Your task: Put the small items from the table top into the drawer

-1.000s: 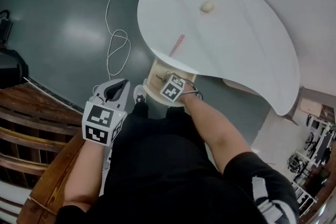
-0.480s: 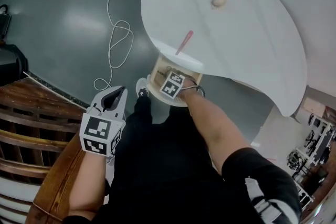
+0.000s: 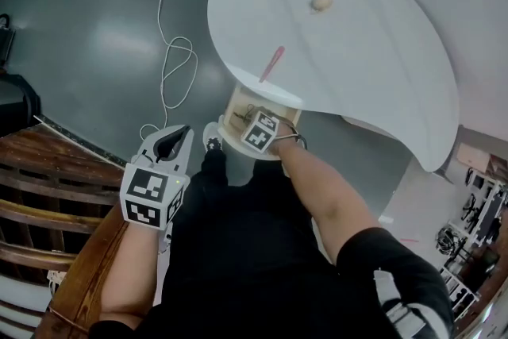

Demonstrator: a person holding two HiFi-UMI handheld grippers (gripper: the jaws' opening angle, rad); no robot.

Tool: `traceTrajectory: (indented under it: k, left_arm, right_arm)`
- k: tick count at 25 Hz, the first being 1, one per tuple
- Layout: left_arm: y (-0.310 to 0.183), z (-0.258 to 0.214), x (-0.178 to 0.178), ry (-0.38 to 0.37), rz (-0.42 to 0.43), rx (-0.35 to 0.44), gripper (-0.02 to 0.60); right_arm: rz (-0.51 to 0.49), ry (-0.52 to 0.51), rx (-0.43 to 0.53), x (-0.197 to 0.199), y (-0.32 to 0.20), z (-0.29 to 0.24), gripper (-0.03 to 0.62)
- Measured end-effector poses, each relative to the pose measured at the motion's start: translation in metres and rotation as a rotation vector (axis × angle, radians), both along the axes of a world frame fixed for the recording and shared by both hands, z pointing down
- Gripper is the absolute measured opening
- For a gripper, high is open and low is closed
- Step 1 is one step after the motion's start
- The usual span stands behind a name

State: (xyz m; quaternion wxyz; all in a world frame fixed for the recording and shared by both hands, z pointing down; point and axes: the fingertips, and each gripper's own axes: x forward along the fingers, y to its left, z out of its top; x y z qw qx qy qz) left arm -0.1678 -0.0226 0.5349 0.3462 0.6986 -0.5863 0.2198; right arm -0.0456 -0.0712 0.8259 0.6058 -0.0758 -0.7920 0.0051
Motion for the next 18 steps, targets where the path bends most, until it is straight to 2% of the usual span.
traceTrajectory:
  k: [9,18]
  left_arm:
    - [-0.022,-0.018,0.010,-0.018,0.065,0.061,0.016]
    - [-0.036,-0.028,0.020,-0.023,0.100,0.086,0.017]
  right_arm:
    - [0.163,-0.144,-0.030,-0.001,-0.006,-0.074,0.017]
    - [0.345,-0.370,-0.028,-0.006,-0.026,-0.183,0.017]
